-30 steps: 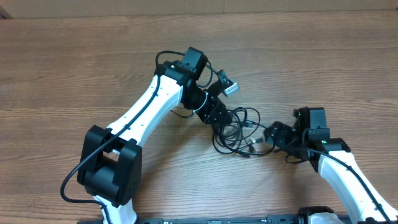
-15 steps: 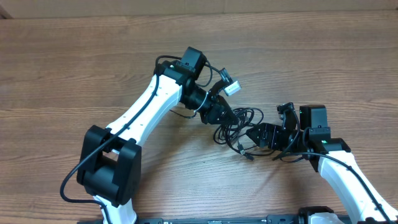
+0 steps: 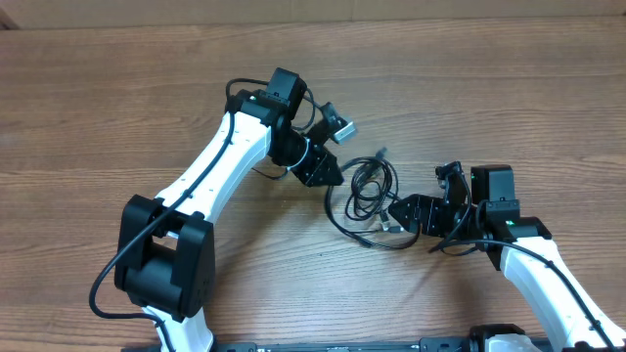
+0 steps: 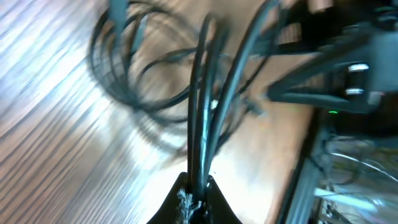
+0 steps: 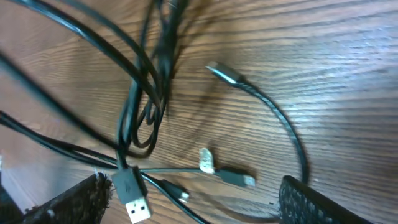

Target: Untangle cables

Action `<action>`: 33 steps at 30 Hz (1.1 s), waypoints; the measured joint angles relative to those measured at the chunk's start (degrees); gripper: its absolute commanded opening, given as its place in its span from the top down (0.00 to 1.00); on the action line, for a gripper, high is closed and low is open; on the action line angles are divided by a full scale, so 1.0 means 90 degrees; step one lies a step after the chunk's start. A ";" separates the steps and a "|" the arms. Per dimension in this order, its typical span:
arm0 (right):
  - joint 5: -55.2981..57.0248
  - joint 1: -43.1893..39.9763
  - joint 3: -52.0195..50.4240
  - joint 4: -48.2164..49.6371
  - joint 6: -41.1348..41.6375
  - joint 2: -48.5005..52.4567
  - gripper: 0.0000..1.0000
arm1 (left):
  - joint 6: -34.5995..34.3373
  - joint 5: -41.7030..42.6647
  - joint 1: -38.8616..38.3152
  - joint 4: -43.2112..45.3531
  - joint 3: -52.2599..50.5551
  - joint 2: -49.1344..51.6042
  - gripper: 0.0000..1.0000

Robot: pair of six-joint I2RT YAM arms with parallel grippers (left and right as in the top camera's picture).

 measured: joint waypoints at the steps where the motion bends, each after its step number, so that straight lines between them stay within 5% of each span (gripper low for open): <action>1: 0.0083 0.0000 0.0005 -0.0046 0.0000 0.0000 0.16 | -0.0085 -0.0131 0.0032 -0.0044 0.0007 0.0000 0.96; 15: 0.1557 0.0000 0.0005 -0.0437 0.0386 0.0000 0.17 | -0.0355 -0.0656 0.1574 -0.1222 0.1695 -0.0389 0.96; 33: 0.1668 0.0000 0.0005 -0.0437 0.0457 0.0000 0.17 | -0.0420 -0.0935 0.1598 -0.1413 0.2358 -0.1792 0.96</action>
